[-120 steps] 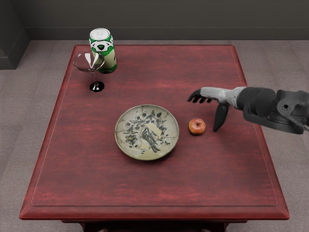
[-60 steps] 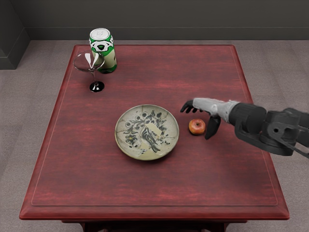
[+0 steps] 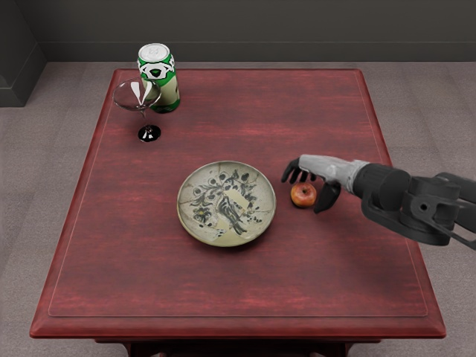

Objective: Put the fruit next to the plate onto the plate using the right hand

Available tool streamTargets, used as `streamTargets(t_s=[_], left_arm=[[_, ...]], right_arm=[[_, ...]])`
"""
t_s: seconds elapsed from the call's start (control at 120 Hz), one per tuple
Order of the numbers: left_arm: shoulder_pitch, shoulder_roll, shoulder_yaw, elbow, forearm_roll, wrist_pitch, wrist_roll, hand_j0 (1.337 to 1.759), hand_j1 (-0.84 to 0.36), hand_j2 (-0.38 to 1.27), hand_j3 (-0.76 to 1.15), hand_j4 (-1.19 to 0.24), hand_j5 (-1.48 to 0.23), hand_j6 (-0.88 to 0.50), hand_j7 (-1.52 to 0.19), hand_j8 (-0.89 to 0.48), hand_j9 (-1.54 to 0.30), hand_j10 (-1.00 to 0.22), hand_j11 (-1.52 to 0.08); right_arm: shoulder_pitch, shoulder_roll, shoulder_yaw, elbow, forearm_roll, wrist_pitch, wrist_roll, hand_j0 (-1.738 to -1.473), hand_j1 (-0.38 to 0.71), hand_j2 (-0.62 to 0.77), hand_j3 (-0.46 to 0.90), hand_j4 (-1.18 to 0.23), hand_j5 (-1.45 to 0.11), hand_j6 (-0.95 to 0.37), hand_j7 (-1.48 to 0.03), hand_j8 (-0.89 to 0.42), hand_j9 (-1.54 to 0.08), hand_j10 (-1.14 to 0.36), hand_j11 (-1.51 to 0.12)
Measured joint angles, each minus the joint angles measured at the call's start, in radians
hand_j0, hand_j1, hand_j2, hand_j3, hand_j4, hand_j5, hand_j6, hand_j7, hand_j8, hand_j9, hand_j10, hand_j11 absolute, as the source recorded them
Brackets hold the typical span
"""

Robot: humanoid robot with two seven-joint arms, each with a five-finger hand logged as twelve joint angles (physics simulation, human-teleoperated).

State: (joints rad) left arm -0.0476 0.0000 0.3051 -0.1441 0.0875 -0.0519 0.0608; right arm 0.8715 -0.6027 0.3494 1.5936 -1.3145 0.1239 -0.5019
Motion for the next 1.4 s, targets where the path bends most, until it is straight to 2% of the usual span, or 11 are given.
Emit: streamTargets(t_s=[0.508, 0.642, 0.717, 0.833, 1.025, 1.175, 1.258, 1.4], left_arm=[[0.000, 0.000, 0.000, 0.000, 0.000, 0.000, 0.000, 1.658, 0.06, 0.05, 0.00, -0.24, -0.32, -0.24, -0.32, -0.24, -0.32, -0.24, -0.32], [0.000, 0.000, 0.000, 0.000, 0.000, 0.000, 0.000, 1.658, 0.06, 0.05, 0.00, -0.24, -0.32, -0.24, -0.32, -0.24, -0.32, -0.24, -0.32], [0.000, 0.000, 0.000, 0.000, 0.000, 0.000, 0.000, 1.658, 0.06, 0.05, 0.00, -0.24, -0.32, -0.24, -0.32, -0.24, -0.32, -0.24, -0.32], [0.000, 0.000, 0.000, 0.000, 0.000, 0.000, 0.000, 1.658, 0.06, 0.05, 0.00, -0.24, -0.32, -0.24, -0.32, -0.24, -0.32, -0.24, -0.32], [0.000, 0.000, 0.000, 0.000, 0.000, 0.000, 0.000, 1.658, 0.06, 0.05, 0.00, -0.24, -0.32, -0.24, -0.32, -0.24, -0.32, -0.24, -0.32], [0.000, 0.000, 0.000, 0.000, 0.000, 0.000, 0.000, 1.658, 0.06, 0.05, 0.00, -0.24, -0.32, -0.24, -0.32, -0.24, -0.32, -0.24, -0.32], [0.000, 0.000, 0.000, 0.000, 0.000, 0.000, 0.000, 1.658, 0.06, 0.05, 0.00, -0.24, -0.32, -0.24, -0.32, -0.24, -0.32, -0.24, -0.32], [0.000, 0.000, 0.000, 0.000, 0.000, 0.000, 0.000, 1.658, 0.06, 0.05, 0.00, -0.24, -0.32, -0.24, -0.32, -0.24, -0.32, -0.24, -0.32]], right_arm=[[-0.040, 0.012, -0.001, -0.007, -0.084, -0.045, 0.003, -1.657, 0.18, -0.08, 0.00, -0.46, -0.58, -0.44, -0.58, -0.46, -0.58, -0.45, -0.58], [-0.049, 0.030, -0.002, -0.018, -0.087, -0.045, 0.004, -1.658, 0.19, -0.08, 0.00, -0.46, -0.58, -0.44, -0.59, -0.43, -0.58, -0.46, -0.58], [-0.051, 0.035, -0.005, -0.022, -0.088, -0.046, 0.004, -1.657, 0.23, -0.08, 0.00, -0.50, -0.63, -0.48, -0.64, -0.44, -0.64, -0.50, -0.63], [-0.052, 0.038, -0.006, -0.027, -0.089, -0.050, 0.004, -1.652, 0.25, -0.06, 0.00, -0.56, -0.74, -0.45, -0.73, -0.39, -0.74, -0.56, -0.74], [-0.052, 0.044, -0.009, -0.037, -0.108, -0.073, 0.012, -1.652, 0.26, 0.12, 0.00, -0.62, -0.85, -0.46, -0.82, -0.39, -0.85, -0.62, -0.85], [-0.052, 0.053, -0.022, -0.059, -0.125, -0.108, 0.027, -1.648, 0.22, 0.14, 0.00, -0.65, -0.91, -0.51, -0.87, -0.43, -0.91, -0.65, -0.92], [-0.050, 0.052, -0.022, -0.065, -0.122, -0.114, 0.030, -1.649, 0.22, 0.22, 0.00, -0.67, -0.91, -0.53, -0.89, -0.45, -0.92, -0.66, -0.93], [-0.020, 0.041, -0.017, -0.068, -0.047, -0.099, 0.039, -1.653, 0.24, 0.26, 0.00, -0.68, -0.93, -0.52, -0.90, -0.44, -0.93, -0.68, -0.93]])
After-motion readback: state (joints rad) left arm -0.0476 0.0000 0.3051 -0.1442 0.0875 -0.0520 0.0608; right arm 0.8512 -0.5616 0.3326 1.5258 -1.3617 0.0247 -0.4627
